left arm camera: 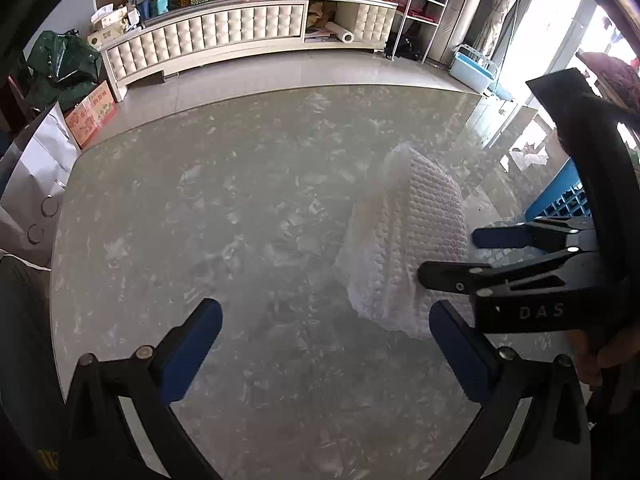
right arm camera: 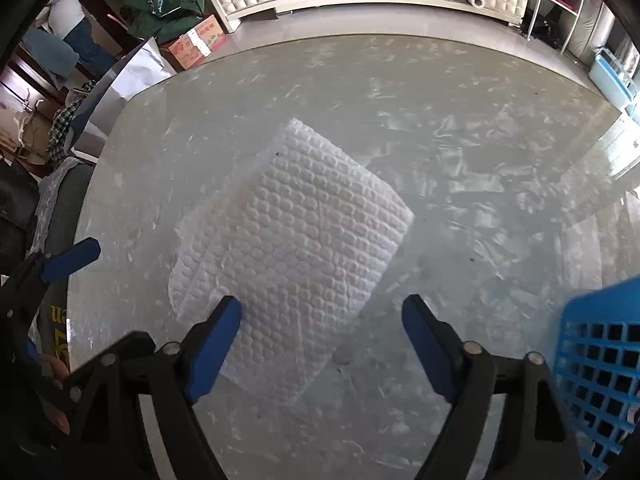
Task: Organize soft objects
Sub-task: 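Grasp the white waffle cloth with the right tool, then carry the waffle cloth into the basket and open the right tool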
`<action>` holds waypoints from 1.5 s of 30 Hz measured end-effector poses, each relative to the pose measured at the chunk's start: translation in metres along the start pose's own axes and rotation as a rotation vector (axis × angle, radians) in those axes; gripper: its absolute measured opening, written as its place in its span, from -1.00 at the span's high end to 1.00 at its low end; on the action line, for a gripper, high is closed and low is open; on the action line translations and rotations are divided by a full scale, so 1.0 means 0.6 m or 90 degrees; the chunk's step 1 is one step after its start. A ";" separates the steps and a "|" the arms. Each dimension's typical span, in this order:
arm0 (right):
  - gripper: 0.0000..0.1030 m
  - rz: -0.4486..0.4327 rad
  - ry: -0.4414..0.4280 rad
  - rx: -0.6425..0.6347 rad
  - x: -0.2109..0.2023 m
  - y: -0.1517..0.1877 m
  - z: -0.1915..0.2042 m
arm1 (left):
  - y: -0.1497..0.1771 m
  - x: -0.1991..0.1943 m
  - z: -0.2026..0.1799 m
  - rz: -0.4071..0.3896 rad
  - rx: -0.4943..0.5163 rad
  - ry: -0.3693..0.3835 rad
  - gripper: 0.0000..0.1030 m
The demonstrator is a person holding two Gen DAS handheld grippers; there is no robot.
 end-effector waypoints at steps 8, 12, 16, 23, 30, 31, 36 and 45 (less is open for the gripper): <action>0.13 -0.004 -0.034 0.002 0.016 -0.018 0.029 | -0.009 0.003 -0.005 0.000 -0.008 -0.001 -1.00; 0.66 -0.025 -0.034 0.004 0.008 -0.017 0.028 | -0.008 0.001 -0.001 -0.003 -0.003 -0.007 -1.00; 0.76 -0.035 -0.037 -0.009 0.000 -0.013 0.040 | -0.004 -0.011 -0.007 -0.007 0.014 -0.013 -1.00; 0.80 -0.065 -0.036 -0.019 -0.032 0.007 0.047 | 0.002 -0.024 -0.003 -0.015 0.028 -0.023 -1.00; 0.81 -0.104 -0.038 -0.023 -0.090 0.044 0.032 | 0.009 -0.069 -0.021 -0.053 0.048 -0.009 -1.00; 0.81 -0.109 -0.038 -0.025 -0.101 0.050 0.031 | 0.009 -0.077 -0.025 -0.060 0.051 -0.006 -1.00; 0.81 -0.140 -0.030 -0.033 -0.156 0.080 0.015 | 0.010 -0.113 -0.051 -0.089 0.076 0.013 -1.00; 0.81 -0.196 -0.024 -0.013 -0.235 0.128 -0.035 | -0.002 -0.163 -0.136 -0.127 0.127 0.065 -1.00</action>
Point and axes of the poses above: each gripper's, at about its wrist camera, not at the fingertips, and x roughly the way its jaws point, z to its left, y to its underside, the point moved 2 cm from there along x, roughly the way its jaws point, and after that the axes turned 6 degrees about z, right-handed, at the moved point
